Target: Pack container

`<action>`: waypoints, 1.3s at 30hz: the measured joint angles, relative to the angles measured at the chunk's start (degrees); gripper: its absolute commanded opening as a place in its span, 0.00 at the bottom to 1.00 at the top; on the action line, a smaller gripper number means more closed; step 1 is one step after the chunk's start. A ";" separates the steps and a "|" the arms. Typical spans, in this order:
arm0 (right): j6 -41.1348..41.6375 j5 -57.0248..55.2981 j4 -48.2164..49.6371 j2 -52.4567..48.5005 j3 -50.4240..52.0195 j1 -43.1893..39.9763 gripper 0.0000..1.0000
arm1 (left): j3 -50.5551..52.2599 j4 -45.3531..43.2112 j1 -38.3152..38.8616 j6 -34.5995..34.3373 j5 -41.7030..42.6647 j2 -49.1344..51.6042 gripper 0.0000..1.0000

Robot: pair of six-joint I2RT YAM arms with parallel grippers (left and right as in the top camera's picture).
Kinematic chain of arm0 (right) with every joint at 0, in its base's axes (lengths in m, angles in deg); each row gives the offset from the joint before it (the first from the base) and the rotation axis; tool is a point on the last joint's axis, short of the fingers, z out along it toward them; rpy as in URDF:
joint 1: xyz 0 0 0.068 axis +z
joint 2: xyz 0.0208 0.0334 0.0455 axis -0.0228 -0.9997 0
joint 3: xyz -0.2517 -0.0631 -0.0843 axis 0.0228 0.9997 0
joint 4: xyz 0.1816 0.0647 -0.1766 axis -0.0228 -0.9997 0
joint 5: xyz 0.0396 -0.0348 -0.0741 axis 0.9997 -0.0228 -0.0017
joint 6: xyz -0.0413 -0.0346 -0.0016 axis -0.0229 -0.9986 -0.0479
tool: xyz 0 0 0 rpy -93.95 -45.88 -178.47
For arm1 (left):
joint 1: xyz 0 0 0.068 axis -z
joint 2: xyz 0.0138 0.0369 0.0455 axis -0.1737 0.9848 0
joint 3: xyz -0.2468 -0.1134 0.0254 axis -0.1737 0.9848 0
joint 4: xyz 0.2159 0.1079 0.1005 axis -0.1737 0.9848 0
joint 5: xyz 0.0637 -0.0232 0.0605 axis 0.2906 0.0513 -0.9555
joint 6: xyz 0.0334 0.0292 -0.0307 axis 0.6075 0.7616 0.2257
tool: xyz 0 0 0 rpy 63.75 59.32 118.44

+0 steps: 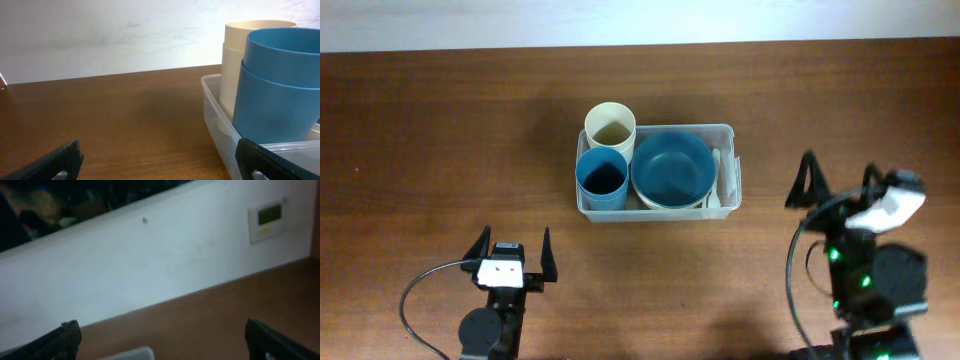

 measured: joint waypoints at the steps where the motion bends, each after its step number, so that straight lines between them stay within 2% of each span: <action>1: 0.17 0.20 0.46 2.16 2.86 -0.50 0.99 | 0.00 0.00 0.00 0.00 0.00 0.00 0.99; 8: 0.96 1.53 1.11 13.14 18.49 -1.62 0.99 | 0.00 0.00 0.00 0.00 0.00 0.00 1.00; 16: 0.98 2.03 0.92 22.16 29.88 -1.62 0.99 | 0.00 0.02 0.00 0.00 0.00 0.00 0.99; 28: 0.63 3.23 -0.48 27.52 30.73 -1.62 0.99 | 0.00 0.00 -0.02 0.00 0.00 -0.02 0.99; 39: -8.39 9.49 -0.98 27.52 30.73 -1.62 0.99 | 0.00 0.00 0.00 0.00 0.00 -0.02 1.00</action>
